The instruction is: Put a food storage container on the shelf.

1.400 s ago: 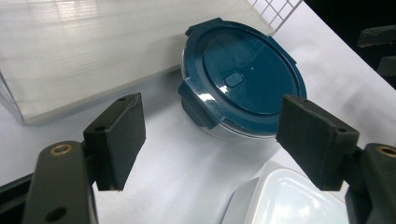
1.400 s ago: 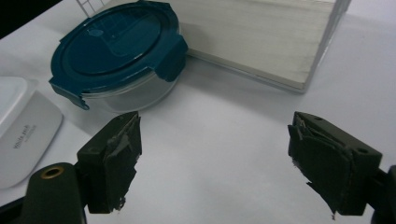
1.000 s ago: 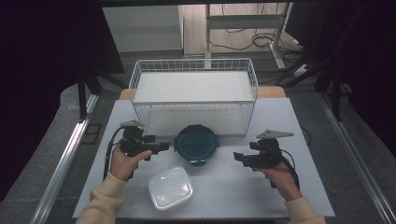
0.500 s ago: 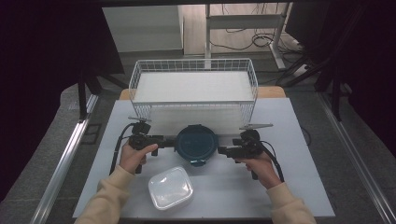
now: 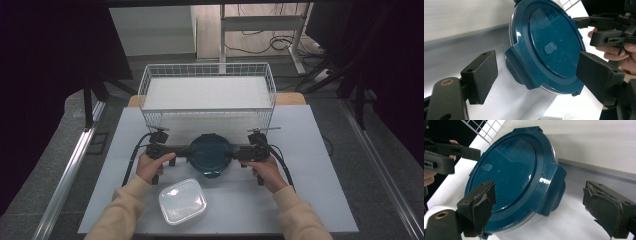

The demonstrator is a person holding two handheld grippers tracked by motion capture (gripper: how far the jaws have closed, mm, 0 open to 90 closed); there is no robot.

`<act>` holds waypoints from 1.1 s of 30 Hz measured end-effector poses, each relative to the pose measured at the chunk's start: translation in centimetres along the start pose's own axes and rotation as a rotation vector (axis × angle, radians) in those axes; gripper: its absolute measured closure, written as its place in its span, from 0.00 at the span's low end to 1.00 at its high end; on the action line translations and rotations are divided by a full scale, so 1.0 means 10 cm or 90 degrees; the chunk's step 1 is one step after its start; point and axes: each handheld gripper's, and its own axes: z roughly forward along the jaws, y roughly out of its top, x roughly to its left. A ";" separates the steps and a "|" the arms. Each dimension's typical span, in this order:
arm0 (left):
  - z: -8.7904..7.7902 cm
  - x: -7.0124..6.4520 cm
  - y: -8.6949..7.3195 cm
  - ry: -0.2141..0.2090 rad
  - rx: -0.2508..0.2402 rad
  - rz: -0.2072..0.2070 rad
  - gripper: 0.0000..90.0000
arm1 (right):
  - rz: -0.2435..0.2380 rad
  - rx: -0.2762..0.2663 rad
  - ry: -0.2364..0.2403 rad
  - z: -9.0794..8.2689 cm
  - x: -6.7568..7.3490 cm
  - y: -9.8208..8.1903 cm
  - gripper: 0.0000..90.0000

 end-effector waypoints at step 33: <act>0.23 0.19 0.01 -0.075 0.046 -0.105 0.42 | 0.149 0.053 0.078 0.27 -0.12 0.05 0.31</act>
